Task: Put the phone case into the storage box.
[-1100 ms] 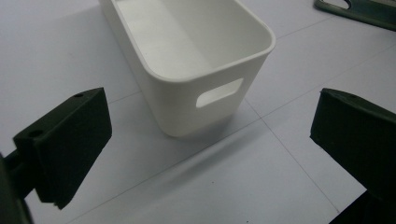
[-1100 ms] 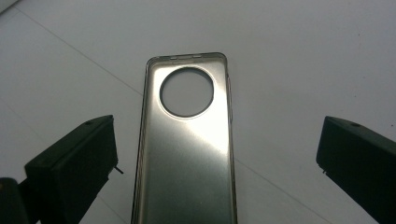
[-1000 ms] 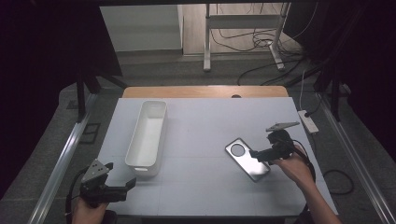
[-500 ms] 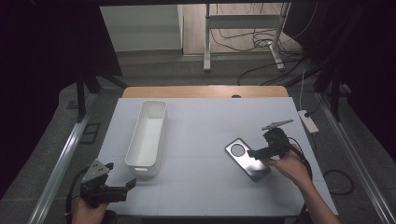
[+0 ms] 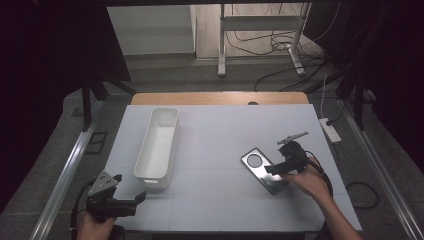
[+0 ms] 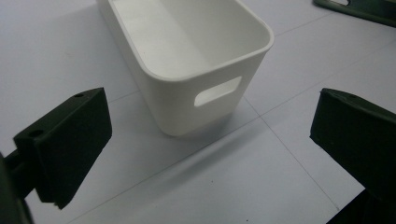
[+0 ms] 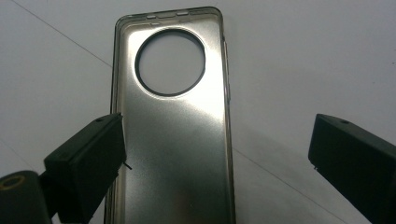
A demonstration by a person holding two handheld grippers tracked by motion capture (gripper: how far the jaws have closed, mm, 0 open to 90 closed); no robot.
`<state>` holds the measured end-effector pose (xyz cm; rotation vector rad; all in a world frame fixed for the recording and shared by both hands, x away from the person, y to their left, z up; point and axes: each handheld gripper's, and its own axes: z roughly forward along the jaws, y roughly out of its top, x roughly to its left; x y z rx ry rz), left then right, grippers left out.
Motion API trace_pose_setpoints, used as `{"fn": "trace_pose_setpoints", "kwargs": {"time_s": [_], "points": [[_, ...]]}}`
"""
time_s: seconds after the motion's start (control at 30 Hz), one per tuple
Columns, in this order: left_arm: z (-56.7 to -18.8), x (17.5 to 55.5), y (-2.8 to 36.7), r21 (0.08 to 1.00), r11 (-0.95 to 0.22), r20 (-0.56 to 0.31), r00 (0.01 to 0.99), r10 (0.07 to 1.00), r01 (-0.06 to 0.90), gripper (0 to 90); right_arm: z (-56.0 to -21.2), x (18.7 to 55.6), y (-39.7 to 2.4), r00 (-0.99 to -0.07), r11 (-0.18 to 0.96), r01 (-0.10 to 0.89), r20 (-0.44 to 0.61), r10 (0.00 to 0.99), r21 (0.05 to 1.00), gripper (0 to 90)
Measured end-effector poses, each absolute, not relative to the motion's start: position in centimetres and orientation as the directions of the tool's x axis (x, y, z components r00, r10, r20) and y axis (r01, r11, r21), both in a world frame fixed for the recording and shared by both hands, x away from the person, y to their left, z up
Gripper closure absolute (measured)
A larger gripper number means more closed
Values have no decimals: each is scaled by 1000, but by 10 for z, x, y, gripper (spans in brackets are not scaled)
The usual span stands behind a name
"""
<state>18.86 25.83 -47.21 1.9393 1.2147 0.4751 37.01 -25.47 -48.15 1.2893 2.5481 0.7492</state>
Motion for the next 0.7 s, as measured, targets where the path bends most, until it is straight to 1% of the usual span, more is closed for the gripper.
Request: {"fn": "trace_pose_setpoints", "kwargs": {"time_s": [0.13, 0.23, 0.33, 0.37, 0.47, 0.5, 0.57, 0.7], "points": [[-472, 189, 258, 776, -238, -87, 473, 877, 584, 0, -486, 371, -255, -605, 503, 701, 47, 795, 505, 78], [-472, 189, 258, 776, -238, -88, 473, 876, 584, 0, -489, 371, -256, -606, 508, 703, 47, 794, 498, 108], [-472, 189, 258, 776, -237, -89, 474, 876, 585, 0, -492, 372, -257, -607, 512, 705, 44, 793, 490, 156], [-472, 189, 258, 776, -237, -89, 474, 876, 585, 0, -492, 372, -257, -607, 512, 705, 44, 793, 490, 156], [-472, 189, 258, 775, -238, -89, 474, 876, 585, 0, -494, 372, -258, -614, 523, 705, 44, 788, 479, 256], [-472, 189, 258, 775, -238, -89, 474, 876, 585, 0, -494, 372, -258, -620, 530, 704, 46, 783, 472, 315], [-472, 189, 258, 775, -238, -89, 474, 876, 585, 0, -495, 372, -258, -624, 536, 701, 42, 780, 470, 382], [-472, 189, 258, 774, -239, -88, 475, 876, 586, 0, -498, 373, -257, -640, 560, 696, 32, 768, 450, 485]]}}
